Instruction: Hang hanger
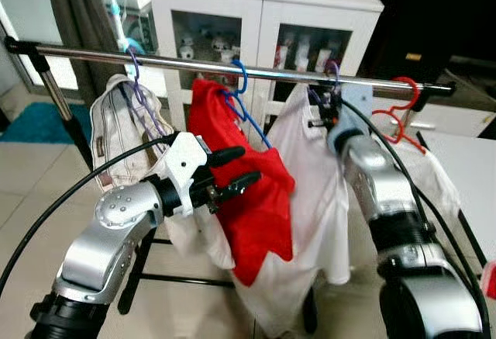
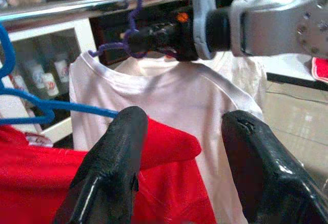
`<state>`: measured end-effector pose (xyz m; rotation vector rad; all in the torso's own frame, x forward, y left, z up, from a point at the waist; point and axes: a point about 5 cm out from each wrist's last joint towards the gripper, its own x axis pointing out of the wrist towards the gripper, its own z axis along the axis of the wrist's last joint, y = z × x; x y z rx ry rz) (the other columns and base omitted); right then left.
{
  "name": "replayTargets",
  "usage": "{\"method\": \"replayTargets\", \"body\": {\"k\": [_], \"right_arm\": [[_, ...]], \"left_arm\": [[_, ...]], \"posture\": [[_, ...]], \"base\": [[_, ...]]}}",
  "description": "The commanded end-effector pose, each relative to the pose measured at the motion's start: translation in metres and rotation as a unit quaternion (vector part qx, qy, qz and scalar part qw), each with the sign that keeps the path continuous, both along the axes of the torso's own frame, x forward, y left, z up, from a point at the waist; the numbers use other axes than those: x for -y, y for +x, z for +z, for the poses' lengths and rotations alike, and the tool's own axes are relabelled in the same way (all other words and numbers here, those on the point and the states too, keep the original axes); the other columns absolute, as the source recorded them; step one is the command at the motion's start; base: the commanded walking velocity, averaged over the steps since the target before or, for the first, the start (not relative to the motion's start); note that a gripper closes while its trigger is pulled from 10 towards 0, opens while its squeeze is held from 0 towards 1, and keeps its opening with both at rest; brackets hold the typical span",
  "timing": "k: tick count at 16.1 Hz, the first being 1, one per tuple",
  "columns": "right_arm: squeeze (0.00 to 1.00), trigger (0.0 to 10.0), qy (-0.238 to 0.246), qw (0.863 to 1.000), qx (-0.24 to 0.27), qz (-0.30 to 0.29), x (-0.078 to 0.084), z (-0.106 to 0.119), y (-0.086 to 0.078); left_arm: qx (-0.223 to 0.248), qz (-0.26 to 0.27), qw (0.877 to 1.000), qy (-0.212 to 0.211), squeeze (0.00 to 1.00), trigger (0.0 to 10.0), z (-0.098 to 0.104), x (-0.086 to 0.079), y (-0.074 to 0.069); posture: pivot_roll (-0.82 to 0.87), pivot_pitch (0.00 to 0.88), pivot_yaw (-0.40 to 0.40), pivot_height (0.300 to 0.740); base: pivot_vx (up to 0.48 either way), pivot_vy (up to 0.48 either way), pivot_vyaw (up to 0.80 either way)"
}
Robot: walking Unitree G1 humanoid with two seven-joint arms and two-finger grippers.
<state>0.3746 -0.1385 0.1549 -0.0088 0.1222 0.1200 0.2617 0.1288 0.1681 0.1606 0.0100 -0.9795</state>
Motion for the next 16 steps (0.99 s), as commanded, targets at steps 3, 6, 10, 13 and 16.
{"method": "replayTargets", "body": {"k": [3,6,10,13,16], "right_arm": [[0.0,10.0,-0.002,1.0,-0.009,-0.006,0.002,0.007,0.013],[0.0,10.0,-0.001,0.999,-0.046,-0.017,0.005,-0.004,0.015],[1.0,10.0,0.009,0.999,-0.047,-0.022,0.01,-0.009,0.012],[1.0,10.0,0.023,0.999,-0.028,-0.015,0.012,-0.009,0.005],[1.0,10.0,0.042,0.998,0.038,0.032,0.015,0.008,-0.014]], "left_arm": [[0.001,-0.014,1.0,0.0,0.0,10.0,0.004,0.002,-0.001],[0.001,-0.011,1.0,0.003,0.0,10.0,0.005,0.0,0.0],[-0.001,-0.01,1.0,0.005,0.0,10.0,0.004,0.001,0.001],[0.002,0.015,1.0,0.009,0.0,10.0,0.002,-0.003,0.003],[0.023,0.114,0.993,-0.006,0.0,10.0,0.004,-0.017,0.011]], "posture": [[0.02,0.0,-0.072,0.74],[0.02,0.0,-0.07,0.74],[0.01,0.0,-0.058,0.74],[0.01,0.0,-0.056,0.74],[0.01,0.0,-0.045,0.74]], "base": [[0.0,0.0,0.0],[0.0,0.0,0.0],[0.0,0.0,0.0],[0.0,0.0,0.0],[0.0,0.0,0.0]]}}
